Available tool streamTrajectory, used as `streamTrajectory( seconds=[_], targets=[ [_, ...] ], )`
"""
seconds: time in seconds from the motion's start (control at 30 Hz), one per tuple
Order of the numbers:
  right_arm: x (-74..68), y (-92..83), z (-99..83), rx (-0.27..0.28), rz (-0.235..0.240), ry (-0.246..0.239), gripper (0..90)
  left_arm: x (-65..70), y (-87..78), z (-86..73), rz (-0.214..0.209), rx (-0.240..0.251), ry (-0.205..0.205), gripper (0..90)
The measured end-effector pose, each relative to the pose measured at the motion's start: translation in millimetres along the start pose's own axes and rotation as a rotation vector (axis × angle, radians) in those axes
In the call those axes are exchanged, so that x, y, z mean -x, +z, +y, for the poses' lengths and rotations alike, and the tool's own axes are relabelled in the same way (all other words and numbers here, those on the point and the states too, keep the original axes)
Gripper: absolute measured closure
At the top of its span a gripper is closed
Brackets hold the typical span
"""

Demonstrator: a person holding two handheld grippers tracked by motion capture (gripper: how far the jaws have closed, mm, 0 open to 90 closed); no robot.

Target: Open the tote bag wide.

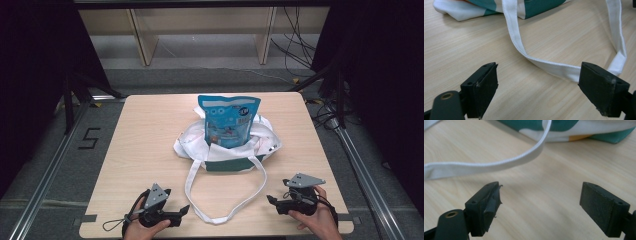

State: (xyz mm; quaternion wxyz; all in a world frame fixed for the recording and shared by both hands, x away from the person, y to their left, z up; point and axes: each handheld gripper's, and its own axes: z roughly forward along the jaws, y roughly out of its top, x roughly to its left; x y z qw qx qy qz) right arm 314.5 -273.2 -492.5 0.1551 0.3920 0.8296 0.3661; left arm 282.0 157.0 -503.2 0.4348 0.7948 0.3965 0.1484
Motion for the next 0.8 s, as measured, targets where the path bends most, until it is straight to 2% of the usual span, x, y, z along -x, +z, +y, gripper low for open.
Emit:
streamTrajectory(
  seconds=[0.03,0.07,0.13,0.17,0.2,0.27,0.3,0.43,0.47,0.5,0.53,0.6,0.63,0.67,0.7,0.77,0.8],
  targets=[
    [-0.5,0.1,-2.2,0.001,-0.011,-0.021,17.6,-0.7,-0.1,0.0,-0.002,-0.001,0.013,14.9],
    [-1.9,-0.4,-3.6,-0.009,-0.005,-0.015,17.6,-1.4,-1.4,-0.3,0.004,-0.019,0.027,14.9],
    [-3.9,-0.4,-5.5,-0.025,0.001,-0.017,17.5,-0.3,1.6,-2.0,0.003,-0.010,0.001,14.9],
    [-4.8,-0.3,-5.5,-0.037,-0.002,-0.025,17.5,0.1,1.9,-2.4,0.002,-0.021,-0.003,14.9],
    [-5.8,1.0,-6.0,-0.034,-0.001,-0.026,17.5,-0.7,2.6,-3.1,0.005,-0.045,0.014,14.9],
    [-7.0,1.5,-5.2,-0.048,0.008,-0.020,17.5,0.5,3.2,-3.7,0.014,-0.053,0.005,15.0],
    [-6.5,1.9,-4.8,-0.039,0.004,-0.035,17.6,-0.8,2.8,-3.5,0.020,-0.062,0.051,15.0],
    [-5.6,2.7,-4.7,-0.029,0.010,-0.055,17.9,-1.2,2.5,-3.1,0.027,-0.059,0.046,14.9],
    [-5.4,3.4,-4.6,-0.032,0.009,-0.059,18.0,-0.1,3.5,-3.8,0.028,-0.055,0.015,14.9],
    [-5.9,3.7,-4.5,-0.053,0.016,-0.049,18.0,-0.6,3.8,-3.7,0.034,-0.057,0.018,15.0],
    [-5.3,3.6,-4.2,-0.064,0.010,-0.060,18.0,-0.8,3.8,-3.4,0.035,-0.057,0.026,15.0],
    [-8.0,3.8,-4.9,-0.070,0.008,-0.031,18.0,-0.6,4.5,-3.7,0.034,-0.057,0.023,14.9],
    [-7.6,4.5,-4.9,-0.061,0.011,-0.035,18.1,-0.9,5.1,-3.9,0.034,-0.053,0.024,15.0],
    [-4.9,4.5,-3.9,-0.063,0.019,-0.061,18.0,-0.9,4.3,-3.4,0.027,-0.057,0.027,15.0],
    [-5.1,4.0,-4.1,-0.049,0.006,-0.061,18.0,-1.2,3.7,-2.9,0.029,-0.066,0.028,14.9],
    [-5.8,3.4,-3.9,-0.053,0.017,-0.042,18.0,-1.3,4.2,-3.0,0.032,-0.057,0.023,15.0],
    [-5.0,3.5,-4.1,-0.047,0.006,-0.056,18.0,-2.6,3.7,-2.7,0.034,-0.056,0.028,14.9]
  ],
)
